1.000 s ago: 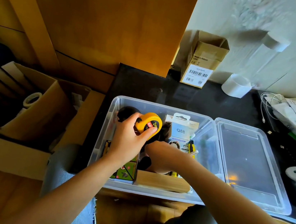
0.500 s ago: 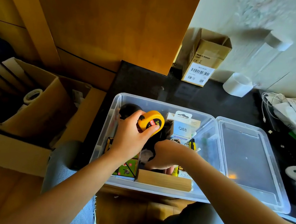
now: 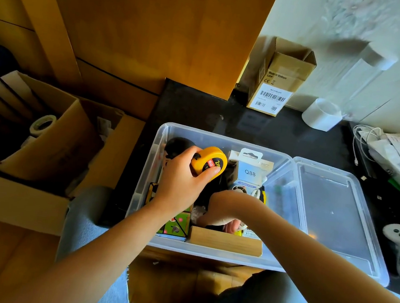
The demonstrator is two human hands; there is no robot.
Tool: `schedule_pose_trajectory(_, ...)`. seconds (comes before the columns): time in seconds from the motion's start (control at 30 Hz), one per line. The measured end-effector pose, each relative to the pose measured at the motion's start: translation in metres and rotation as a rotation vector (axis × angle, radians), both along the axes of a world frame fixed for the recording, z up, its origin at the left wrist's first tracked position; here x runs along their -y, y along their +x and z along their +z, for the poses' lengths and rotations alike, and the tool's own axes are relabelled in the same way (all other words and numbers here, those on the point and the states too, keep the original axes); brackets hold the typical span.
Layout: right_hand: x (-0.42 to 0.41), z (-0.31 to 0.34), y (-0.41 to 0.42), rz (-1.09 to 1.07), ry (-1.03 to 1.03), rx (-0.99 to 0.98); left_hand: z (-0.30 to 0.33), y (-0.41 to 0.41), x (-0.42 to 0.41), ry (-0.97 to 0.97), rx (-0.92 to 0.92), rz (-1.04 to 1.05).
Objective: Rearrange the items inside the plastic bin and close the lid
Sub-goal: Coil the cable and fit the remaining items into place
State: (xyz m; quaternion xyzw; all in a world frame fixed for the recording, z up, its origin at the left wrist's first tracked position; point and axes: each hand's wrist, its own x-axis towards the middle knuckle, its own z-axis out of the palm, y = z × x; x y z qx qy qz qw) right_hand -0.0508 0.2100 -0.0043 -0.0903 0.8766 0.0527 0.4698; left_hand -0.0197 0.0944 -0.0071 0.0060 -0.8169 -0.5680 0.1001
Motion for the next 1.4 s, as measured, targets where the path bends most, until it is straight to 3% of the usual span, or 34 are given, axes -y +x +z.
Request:
schedule_pose_trajectory(0.4, 0.007, -0.005, 0.002, 0.056, 0.018, 0.125, 0.001, 0.001, 0.0, 0.006, -0.005, -0.004)
schedule_pose_trajectory(0.67, 0.0, -0.001, 0.013, 0.217, 0.072, -0.075, 0.001, -0.001, 0.001, 0.012, -0.002, -0.009)
schedule_pose_trajectory(0.8, -0.001, 0.003, 0.014, 0.268, 0.025, -0.132, 0.0, -0.001, 0.001, -0.007, 0.008, 0.0)
schedule_pose_trajectory(0.97, -0.004, 0.009, 0.015, 0.265, -0.164, -0.395, 0.001, -0.001, 0.001, -0.014, 0.01, 0.0)
schedule_pose_trajectory(1.07, -0.003, 0.007, 0.019, 0.294, -0.163, -0.491, 0.001, -0.001, 0.001, -0.022, 0.015, 0.004)
schedule_pose_trajectory(1.4, 0.001, -0.006, 0.01, 0.475, -0.101, -0.527, -0.002, -0.002, 0.001, -0.026, 0.015, 0.006)
